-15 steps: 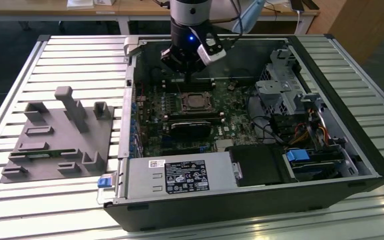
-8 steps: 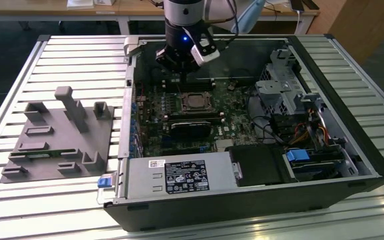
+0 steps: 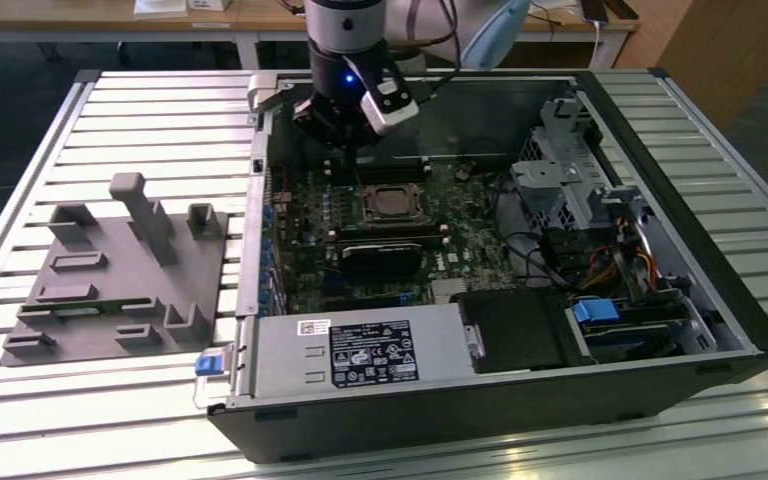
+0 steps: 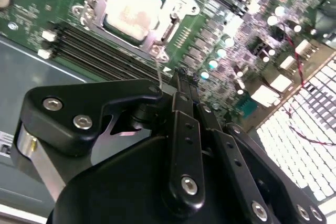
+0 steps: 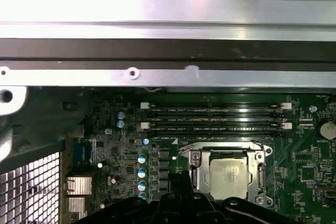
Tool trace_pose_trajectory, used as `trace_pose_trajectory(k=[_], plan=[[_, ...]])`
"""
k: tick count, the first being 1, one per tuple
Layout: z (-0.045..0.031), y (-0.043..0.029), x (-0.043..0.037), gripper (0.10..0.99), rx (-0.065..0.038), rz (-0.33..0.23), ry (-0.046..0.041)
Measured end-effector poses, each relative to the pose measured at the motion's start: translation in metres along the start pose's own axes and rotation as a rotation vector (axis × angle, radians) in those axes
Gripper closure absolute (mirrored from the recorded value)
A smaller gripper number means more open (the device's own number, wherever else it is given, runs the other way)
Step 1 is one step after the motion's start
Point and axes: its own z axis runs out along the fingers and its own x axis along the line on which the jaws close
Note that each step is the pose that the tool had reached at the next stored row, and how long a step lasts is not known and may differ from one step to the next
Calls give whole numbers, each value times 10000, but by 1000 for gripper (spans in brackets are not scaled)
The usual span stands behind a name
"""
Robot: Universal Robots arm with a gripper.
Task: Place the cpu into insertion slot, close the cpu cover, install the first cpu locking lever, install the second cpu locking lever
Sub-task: 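Install the first cpu locking lever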
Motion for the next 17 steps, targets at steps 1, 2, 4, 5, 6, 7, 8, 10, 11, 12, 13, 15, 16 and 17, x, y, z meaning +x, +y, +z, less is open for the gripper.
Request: trace_pose_trajectory(k=[1, 2, 4, 5, 6, 7, 8, 10, 11, 12, 13, 15, 16, 17], plan=[[0, 0, 22, 965, 0, 1, 0], [1, 0, 43, 965, 1, 2, 0], [4, 2, 79, 965, 0, 0, -1], [6, 6, 91, 965, -1, 0, -2], [8, 14, 99, 965, 0, 0, -2], [10, 26, 105, 965, 1, 0, 0], [13, 41, 111, 965, 2, 1, 0], [19, 66, 131, 965, 1, 1, -1], [22, 77, 141, 965, 1, 0, -1], [26, 88, 148, 965, 0, 0, -2], [31, 105, 150, 965, 1, 0, -1], [40, 141, 152, 965, 1, 1, -1], [43, 158, 152, 965, 1, 1, -1], [46, 173, 152, 965, 1, 1, -1]])
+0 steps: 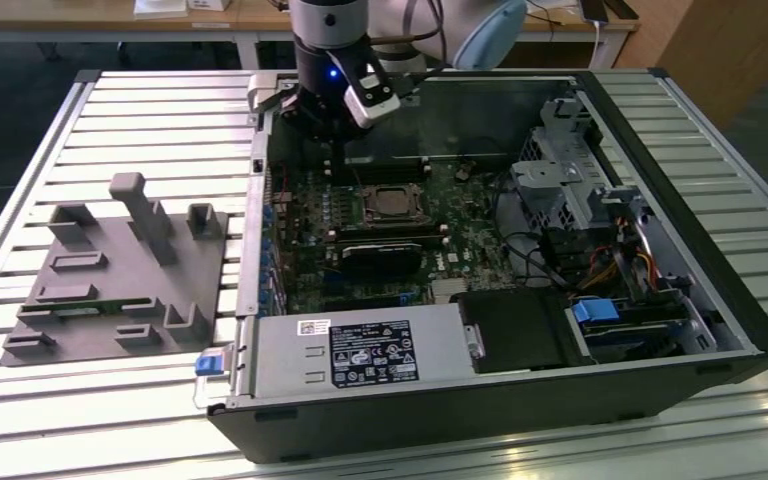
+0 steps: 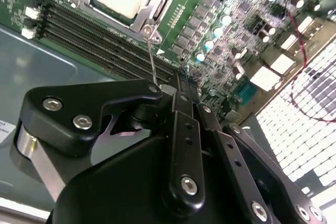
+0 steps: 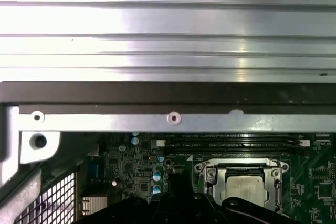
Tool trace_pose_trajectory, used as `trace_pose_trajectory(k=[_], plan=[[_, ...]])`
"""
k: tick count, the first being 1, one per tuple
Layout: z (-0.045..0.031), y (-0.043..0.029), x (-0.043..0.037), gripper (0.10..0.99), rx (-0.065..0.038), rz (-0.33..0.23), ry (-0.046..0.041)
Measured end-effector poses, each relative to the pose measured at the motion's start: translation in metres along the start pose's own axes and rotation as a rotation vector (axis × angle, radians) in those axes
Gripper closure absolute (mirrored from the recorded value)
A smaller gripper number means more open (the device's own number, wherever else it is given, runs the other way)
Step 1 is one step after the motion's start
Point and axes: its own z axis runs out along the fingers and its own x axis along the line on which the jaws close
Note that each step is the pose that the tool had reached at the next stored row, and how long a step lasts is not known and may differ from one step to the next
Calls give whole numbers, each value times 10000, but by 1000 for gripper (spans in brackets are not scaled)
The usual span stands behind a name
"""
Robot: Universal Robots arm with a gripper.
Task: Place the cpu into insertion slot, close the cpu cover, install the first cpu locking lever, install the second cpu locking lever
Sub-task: 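Install the first cpu locking lever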
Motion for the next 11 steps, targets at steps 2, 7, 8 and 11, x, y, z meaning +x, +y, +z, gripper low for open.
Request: trace_pose_trajectory(k=[2, 7, 8, 11], plan=[[6, 24, -2, 965, 0, 0, 0], [21, 44, -78, 965, -1, -1, 0], [24, 44, -106, 965, -1, 0, 0], [33, 46, -210, 965, -1, -1, 0]])
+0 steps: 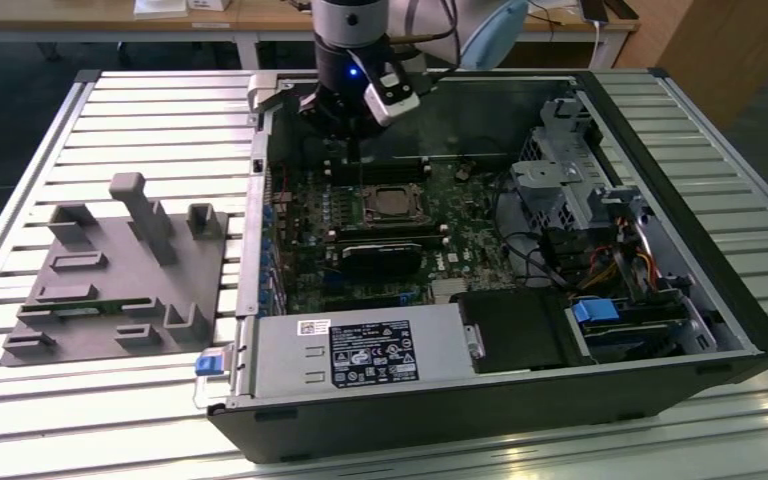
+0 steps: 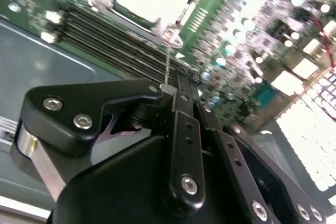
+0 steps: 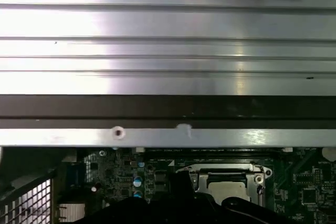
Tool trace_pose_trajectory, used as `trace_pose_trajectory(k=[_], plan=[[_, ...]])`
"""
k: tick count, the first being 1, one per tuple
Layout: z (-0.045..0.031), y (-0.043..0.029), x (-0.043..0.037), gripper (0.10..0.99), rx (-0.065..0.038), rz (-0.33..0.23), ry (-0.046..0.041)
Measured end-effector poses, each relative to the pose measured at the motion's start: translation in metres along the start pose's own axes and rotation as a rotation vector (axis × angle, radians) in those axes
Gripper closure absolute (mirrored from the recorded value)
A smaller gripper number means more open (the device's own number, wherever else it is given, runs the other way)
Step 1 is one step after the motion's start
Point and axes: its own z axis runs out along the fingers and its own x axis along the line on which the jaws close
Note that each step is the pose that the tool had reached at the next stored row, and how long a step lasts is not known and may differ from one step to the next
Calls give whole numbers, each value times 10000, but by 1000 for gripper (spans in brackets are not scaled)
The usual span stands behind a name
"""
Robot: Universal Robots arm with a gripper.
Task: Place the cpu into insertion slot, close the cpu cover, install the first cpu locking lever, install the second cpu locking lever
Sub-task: 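Install the first cpu locking lever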
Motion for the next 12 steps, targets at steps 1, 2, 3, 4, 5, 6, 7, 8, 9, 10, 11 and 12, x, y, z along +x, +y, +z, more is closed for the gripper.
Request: trace_pose_trajectory(k=[1, 2, 3, 4, 5, 6, 7, 8, 9, 10, 11, 12], plan=[[4, 1, -45, 965, 0, 2, 2], [8, 1, -89, 965, 0, 0, 4], [13, 2, -138, 965, 1, 1, 7], [17, 2, -183, 965, 1, 2, 9], [22, 3, -228, 965, 1, 0, 12], [28, 3, -273, 965, 1, 3, 14], [32, 4, -308, 965, 1, 0, 16], [36, 4, -317, 965, -1, 0, 15], [37, 3, -317, 965, 1, 0, 15], [39, 2, -317, 965, -29, 2, 15], [41, 3, -318, 965, -133, 4, 18], [45, 3, -318, 965, -230, 7, 19]])
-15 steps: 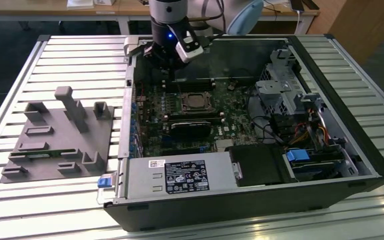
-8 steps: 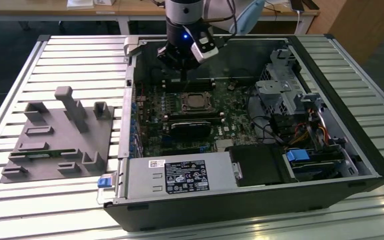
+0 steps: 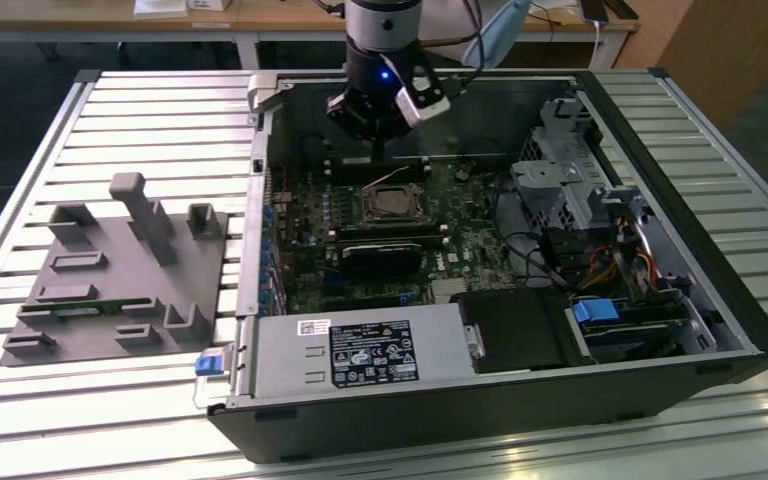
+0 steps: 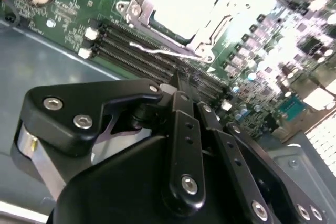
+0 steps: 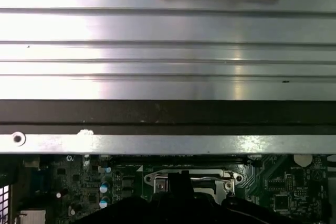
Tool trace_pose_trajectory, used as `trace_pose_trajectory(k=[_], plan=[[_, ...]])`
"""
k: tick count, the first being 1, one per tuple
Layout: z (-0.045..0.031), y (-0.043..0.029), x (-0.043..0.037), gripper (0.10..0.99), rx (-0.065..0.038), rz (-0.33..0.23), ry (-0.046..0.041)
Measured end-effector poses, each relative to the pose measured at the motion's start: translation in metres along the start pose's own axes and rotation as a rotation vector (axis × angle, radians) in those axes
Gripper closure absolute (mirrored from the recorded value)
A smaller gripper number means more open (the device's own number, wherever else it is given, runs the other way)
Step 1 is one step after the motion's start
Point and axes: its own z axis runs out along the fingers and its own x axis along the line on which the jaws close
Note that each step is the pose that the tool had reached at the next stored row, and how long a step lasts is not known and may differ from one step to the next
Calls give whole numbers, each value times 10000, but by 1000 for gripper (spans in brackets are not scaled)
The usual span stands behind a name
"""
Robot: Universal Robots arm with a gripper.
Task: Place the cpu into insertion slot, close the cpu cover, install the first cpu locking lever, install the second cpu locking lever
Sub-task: 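Install the first cpu locking lever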
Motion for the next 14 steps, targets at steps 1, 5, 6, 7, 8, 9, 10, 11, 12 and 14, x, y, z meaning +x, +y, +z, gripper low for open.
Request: trace_pose_trajectory(k=[1, 5, 6, 7, 8, 9, 10, 11, 12, 14], plan=[[7, 0, -2, 965, -46, 1, -1], [26, -2, -21, 965, -53, 0, -10], [32, -2, -21, 965, -52, 0, -10], [39, -3, -21, 965, -51, 0, -10], [48, -4, -22, 965, -52, 1, -11], [57, -4, -30, 965, -52, 1, -11], [72, -5, -43, 965, -52, 0, -11], [91, -7, -60, 965, -52, 0, -11], [106, -8, -72, 965, -52, -1, -11], [131, -10, -80, 965, -53, -35, -15]])
